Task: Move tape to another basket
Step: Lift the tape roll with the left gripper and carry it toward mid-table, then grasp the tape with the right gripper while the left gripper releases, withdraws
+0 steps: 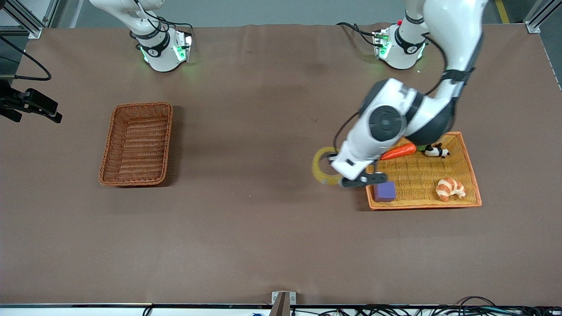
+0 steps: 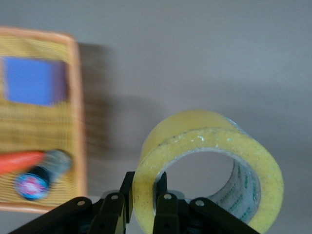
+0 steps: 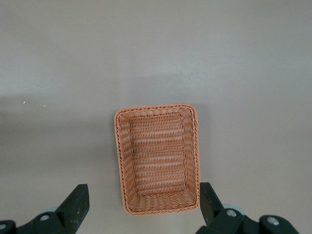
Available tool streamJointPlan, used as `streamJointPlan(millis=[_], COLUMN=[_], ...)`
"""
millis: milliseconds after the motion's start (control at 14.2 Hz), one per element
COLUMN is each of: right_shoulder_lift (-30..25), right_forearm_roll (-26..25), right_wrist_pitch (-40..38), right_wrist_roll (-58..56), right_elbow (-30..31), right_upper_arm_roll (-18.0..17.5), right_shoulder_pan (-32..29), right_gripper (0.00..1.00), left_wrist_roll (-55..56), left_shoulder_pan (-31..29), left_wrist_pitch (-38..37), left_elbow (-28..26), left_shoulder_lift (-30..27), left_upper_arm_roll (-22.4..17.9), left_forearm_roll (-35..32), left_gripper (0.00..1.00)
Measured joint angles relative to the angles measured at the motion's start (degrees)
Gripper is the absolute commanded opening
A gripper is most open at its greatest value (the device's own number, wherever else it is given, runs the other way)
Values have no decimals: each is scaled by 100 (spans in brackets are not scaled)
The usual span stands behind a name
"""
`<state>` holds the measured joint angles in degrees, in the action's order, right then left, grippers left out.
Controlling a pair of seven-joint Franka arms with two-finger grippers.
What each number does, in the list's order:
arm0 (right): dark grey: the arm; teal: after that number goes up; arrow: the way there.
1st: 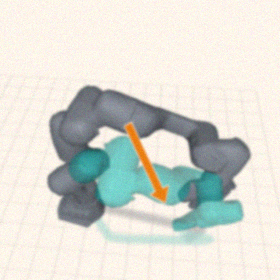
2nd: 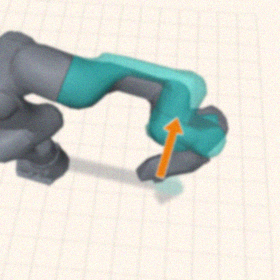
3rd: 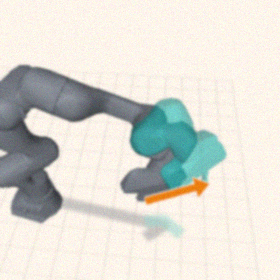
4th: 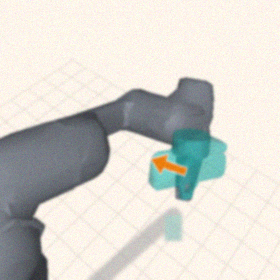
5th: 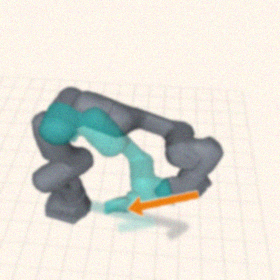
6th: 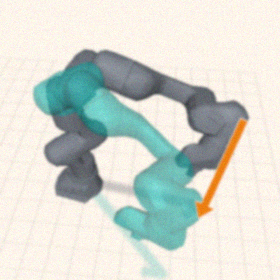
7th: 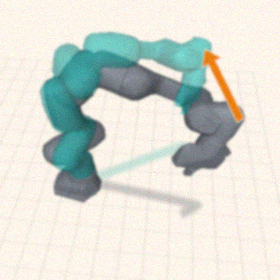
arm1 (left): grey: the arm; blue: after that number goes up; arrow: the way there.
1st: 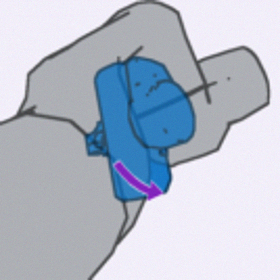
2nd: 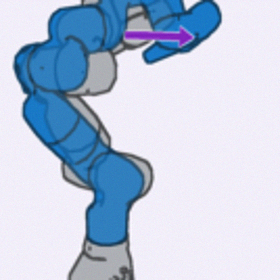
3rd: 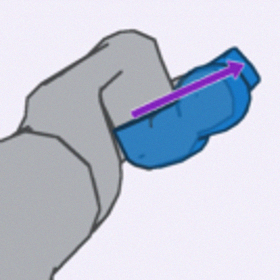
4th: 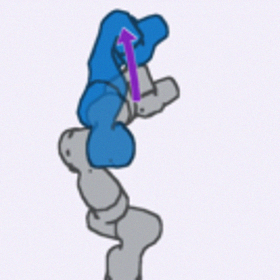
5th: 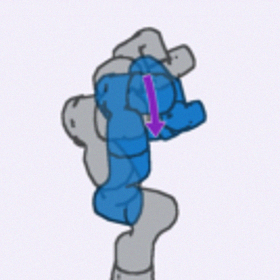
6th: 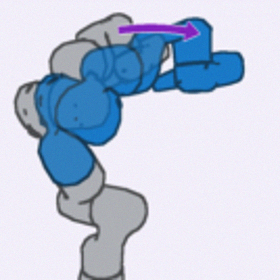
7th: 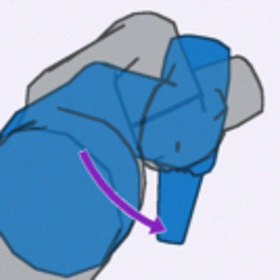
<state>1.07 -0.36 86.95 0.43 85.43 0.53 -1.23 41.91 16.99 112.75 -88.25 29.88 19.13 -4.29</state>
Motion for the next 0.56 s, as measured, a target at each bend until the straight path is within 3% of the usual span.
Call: streamJointPlan(millis=[565], right_shoulder_lift=[0], right_forearm_roll=[0], right_wrist_pitch=[0], right_wrist_roll=[-2], right_elbow=[0], right_upper_arm_roll=[1], right_shoulder_pan=[0], right_gripper=[100], left_wrist_roll=[972], left_shoulder_pan=[1370], left_wrist_pitch=[1128], left_elbow=[591], left_shoulder_lift=[1403], left_upper_arm_roll=[-14], left_forearm_roll=[-1], left_gripper=[3])
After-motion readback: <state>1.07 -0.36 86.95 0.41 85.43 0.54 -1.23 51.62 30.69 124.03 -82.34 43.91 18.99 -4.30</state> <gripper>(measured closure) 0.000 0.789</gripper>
